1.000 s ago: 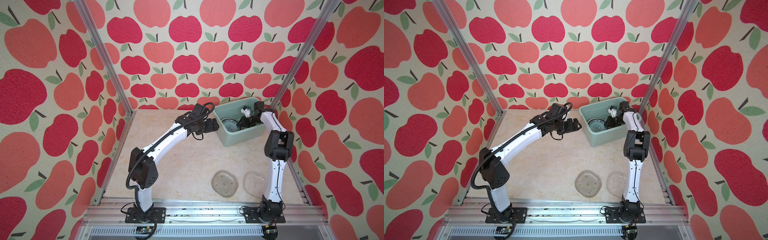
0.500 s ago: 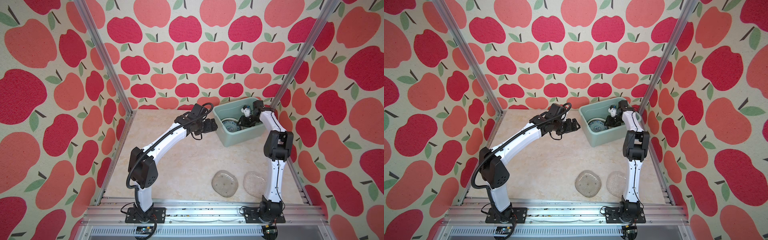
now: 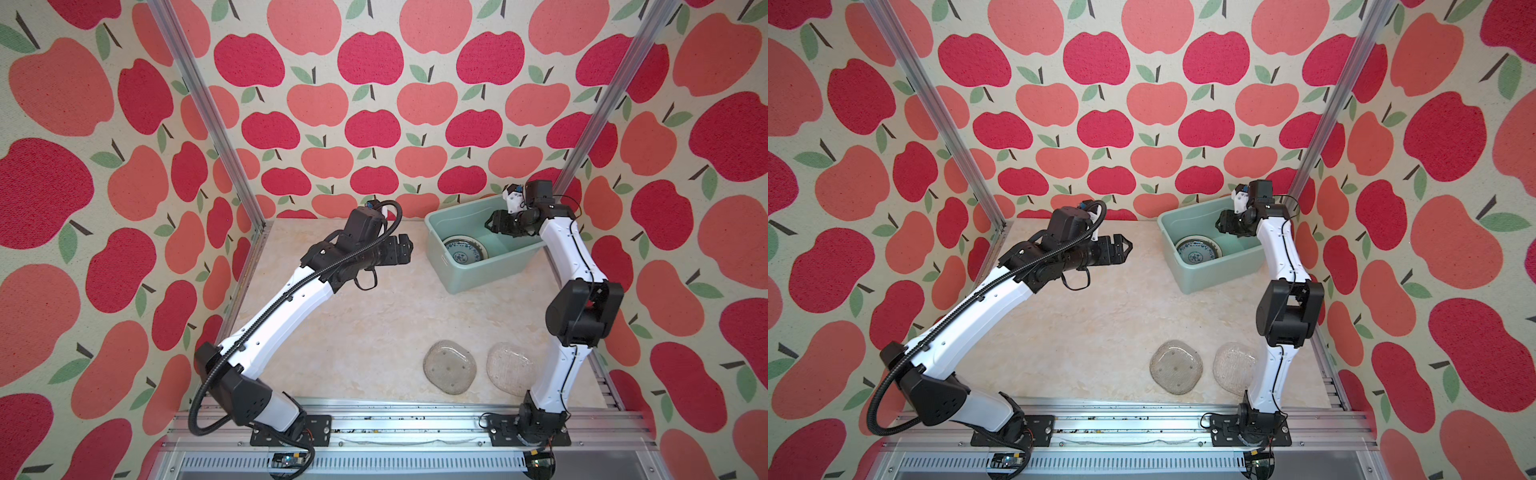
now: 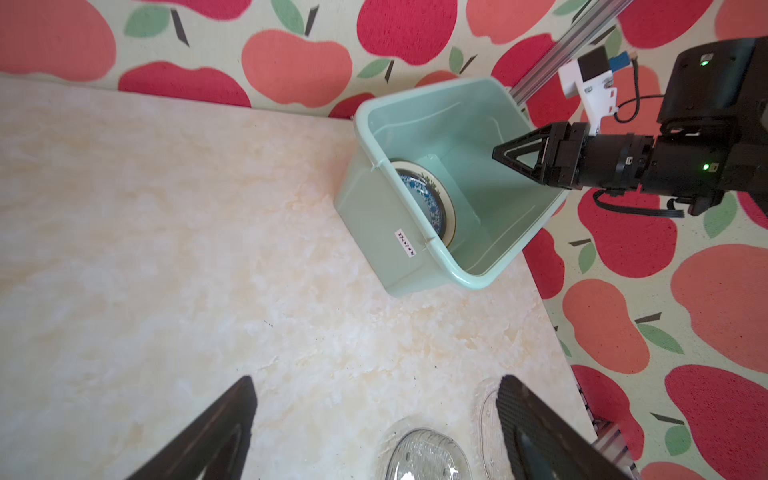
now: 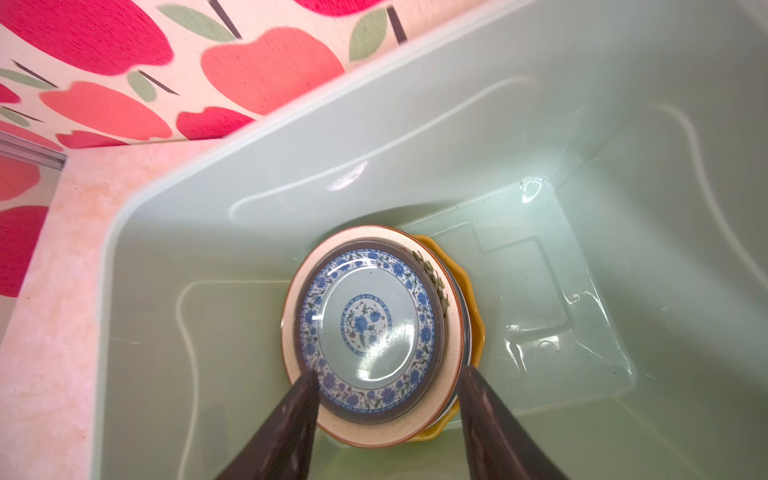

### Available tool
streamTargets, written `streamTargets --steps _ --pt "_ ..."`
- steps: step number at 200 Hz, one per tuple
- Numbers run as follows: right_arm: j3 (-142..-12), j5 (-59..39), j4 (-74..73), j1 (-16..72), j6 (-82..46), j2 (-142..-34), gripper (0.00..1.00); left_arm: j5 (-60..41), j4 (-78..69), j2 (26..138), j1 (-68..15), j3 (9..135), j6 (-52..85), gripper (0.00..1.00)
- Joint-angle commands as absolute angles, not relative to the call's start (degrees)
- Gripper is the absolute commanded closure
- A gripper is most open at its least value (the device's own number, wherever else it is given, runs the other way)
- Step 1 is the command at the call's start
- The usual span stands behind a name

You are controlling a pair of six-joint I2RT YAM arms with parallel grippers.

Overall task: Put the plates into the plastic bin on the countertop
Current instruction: 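Open the right gripper and raise it out of the bin, then move the right gripper to the nearer clear glass plate and grip its edge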

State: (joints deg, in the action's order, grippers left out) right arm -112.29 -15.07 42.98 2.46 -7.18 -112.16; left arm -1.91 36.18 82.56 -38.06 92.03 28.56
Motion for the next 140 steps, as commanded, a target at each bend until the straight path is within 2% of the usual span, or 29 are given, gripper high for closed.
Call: streamTargets --steps 1,13,57,108,140 --pt "-107.59 -15.02 41.57 3.61 -9.58 -105.73 0.43 -0.76 31.30 75.45 -36.79 86.41 24.17 0.01" --pt "-103.98 -15.68 42.21 3.68 -10.22 -101.95 0.43 -3.63 29.03 71.44 -35.43 82.65 24.21 0.01" --pt "-88.83 -17.32 48.48 4.00 -10.45 -85.23 0.43 -24.44 20.22 59.94 -26.18 69.35 28.22 0.01" --pt "-70.98 -22.19 57.40 5.27 -15.84 -68.80 0.43 -33.97 26.29 62.05 -24.65 64.04 31.92 0.01" --pt "-60.83 -21.75 58.40 9.05 -23.05 -61.02 0.43 -37.37 31.57 69.54 -26.89 62.56 33.02 0.01"
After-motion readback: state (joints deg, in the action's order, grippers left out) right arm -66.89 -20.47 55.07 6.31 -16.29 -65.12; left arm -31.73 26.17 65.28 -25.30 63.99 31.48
